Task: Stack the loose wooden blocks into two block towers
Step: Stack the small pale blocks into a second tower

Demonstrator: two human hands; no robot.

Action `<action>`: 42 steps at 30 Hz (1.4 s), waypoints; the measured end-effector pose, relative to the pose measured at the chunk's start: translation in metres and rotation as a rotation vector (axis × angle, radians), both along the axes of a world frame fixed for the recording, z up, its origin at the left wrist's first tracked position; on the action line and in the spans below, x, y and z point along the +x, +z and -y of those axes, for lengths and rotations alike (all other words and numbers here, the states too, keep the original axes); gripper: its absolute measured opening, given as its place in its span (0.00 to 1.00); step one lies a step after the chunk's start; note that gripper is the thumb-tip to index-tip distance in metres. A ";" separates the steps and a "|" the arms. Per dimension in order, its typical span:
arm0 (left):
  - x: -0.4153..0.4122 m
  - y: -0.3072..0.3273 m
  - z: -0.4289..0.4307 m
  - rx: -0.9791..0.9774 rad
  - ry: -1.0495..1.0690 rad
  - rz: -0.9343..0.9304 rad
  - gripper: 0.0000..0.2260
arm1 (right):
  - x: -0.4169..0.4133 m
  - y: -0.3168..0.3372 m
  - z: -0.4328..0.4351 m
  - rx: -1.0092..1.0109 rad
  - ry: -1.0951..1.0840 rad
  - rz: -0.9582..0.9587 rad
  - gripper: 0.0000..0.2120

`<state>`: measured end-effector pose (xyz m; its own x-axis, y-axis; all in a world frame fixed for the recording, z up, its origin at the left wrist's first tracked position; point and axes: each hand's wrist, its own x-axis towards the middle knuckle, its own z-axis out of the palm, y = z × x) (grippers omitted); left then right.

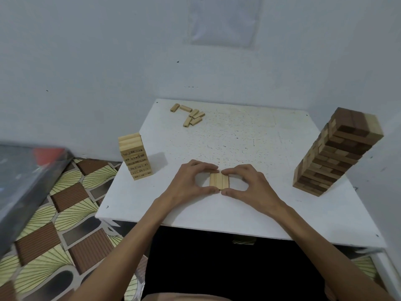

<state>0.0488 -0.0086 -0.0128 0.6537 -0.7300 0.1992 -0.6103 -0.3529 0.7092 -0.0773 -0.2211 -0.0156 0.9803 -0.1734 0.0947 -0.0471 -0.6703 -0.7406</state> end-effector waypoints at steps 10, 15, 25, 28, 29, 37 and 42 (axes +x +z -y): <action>-0.003 0.003 0.000 -0.085 -0.020 -0.086 0.22 | 0.005 0.000 -0.003 0.033 0.121 0.148 0.21; -0.006 0.019 -0.003 -0.114 -0.050 -0.077 0.12 | 0.011 0.014 0.003 0.069 0.170 0.255 0.18; 0.003 0.076 -0.022 -0.182 -0.026 -0.012 0.10 | 0.038 0.066 -0.005 0.119 0.261 0.349 0.15; 0.008 0.088 -0.031 -0.185 -0.001 0.008 0.10 | 0.048 0.078 -0.012 0.127 0.285 0.362 0.14; 0.009 0.092 -0.034 -0.182 0.009 0.016 0.10 | 0.053 0.081 -0.015 0.126 0.295 0.369 0.14; 0.024 0.119 -0.068 -0.171 0.112 0.054 0.09 | 0.090 0.104 -0.043 0.114 0.365 0.382 0.13; 0.031 0.131 -0.094 -0.180 0.220 0.078 0.15 | 0.116 0.119 -0.069 0.080 0.419 0.393 0.15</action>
